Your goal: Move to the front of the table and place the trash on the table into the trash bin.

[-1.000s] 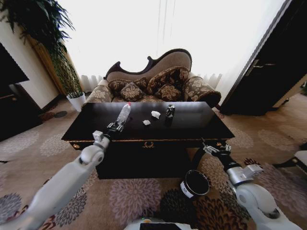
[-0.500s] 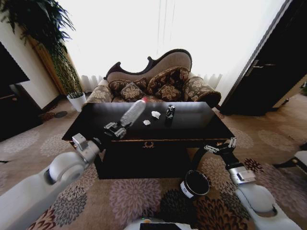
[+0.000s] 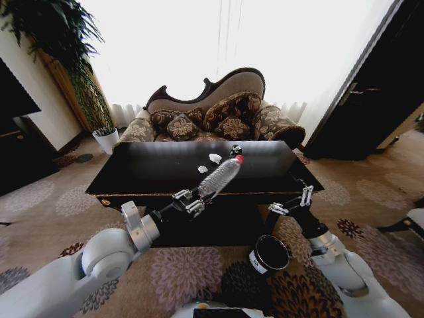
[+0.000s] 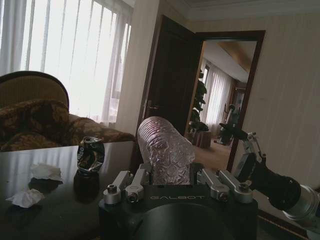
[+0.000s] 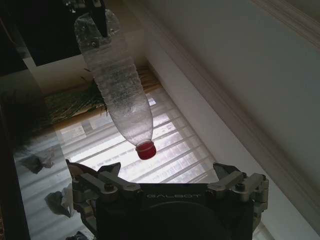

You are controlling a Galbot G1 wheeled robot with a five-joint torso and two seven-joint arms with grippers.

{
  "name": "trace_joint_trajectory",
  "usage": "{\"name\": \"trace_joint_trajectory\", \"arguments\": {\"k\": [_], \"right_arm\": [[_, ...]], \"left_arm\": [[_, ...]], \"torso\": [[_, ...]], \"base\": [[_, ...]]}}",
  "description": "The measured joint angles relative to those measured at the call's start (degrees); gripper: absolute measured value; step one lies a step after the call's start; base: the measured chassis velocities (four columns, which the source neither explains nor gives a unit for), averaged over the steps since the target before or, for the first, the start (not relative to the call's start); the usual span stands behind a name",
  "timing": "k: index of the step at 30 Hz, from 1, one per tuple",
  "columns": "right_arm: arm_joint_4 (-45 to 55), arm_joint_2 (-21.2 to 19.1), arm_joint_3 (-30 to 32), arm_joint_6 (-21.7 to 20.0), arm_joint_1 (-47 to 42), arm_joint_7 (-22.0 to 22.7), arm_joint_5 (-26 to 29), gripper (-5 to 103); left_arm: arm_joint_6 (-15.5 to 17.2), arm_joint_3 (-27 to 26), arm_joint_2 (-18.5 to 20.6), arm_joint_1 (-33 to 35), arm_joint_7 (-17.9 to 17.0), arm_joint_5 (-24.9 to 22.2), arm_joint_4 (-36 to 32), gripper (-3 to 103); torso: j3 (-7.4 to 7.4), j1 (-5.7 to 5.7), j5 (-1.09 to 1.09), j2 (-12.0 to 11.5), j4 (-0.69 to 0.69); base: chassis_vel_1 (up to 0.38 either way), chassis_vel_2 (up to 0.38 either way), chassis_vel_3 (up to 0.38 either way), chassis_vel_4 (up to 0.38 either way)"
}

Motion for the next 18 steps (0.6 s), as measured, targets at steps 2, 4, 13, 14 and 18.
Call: {"name": "trace_joint_trajectory", "arguments": {"k": [2,4,13,14,18], "right_arm": [[-0.65,0.49,-2.03,0.04,0.80,0.30,-1.24,100],[-0.71,0.80,-2.76,-0.16,1.33,0.38,-1.61,100],[-1.08,0.88,-2.63,-1.13,1.53,0.36,-1.62,100],[-1.11,1.04,-2.78,-1.22,1.63,0.35,-1.79,100],[-1.03,1.68,-2.93,-1.30,1.61,0.29,-2.28,100]], "left_arm": [[0.75,4.64,-3.60,-2.91,-2.22,0.21,0.94,36],[1.26,8.78,-5.81,-4.86,-3.27,1.28,1.68,36],[1.65,17.55,-8.64,-7.66,-4.57,3.24,2.27,36],[1.65,18.56,-9.24,-7.85,-4.63,3.69,2.43,36],[1.81,21.03,-10.70,-8.80,-4.77,4.48,2.91,36]], "torso": [[0.01,0.00,0.00,-0.01,0.00],[0.02,0.01,0.00,-0.01,0.00],[0.01,0.00,0.00,-0.01,0.00],[0.01,0.00,0.00,-0.01,0.00],[0.01,0.01,0.00,-0.01,0.00]], "base": [[0.000,0.000,0.000,0.000],[0.000,0.000,0.000,0.000],[0.000,0.000,0.000,0.000],[0.000,0.000,0.000,0.000],[0.000,0.000,0.000,0.000]]}}
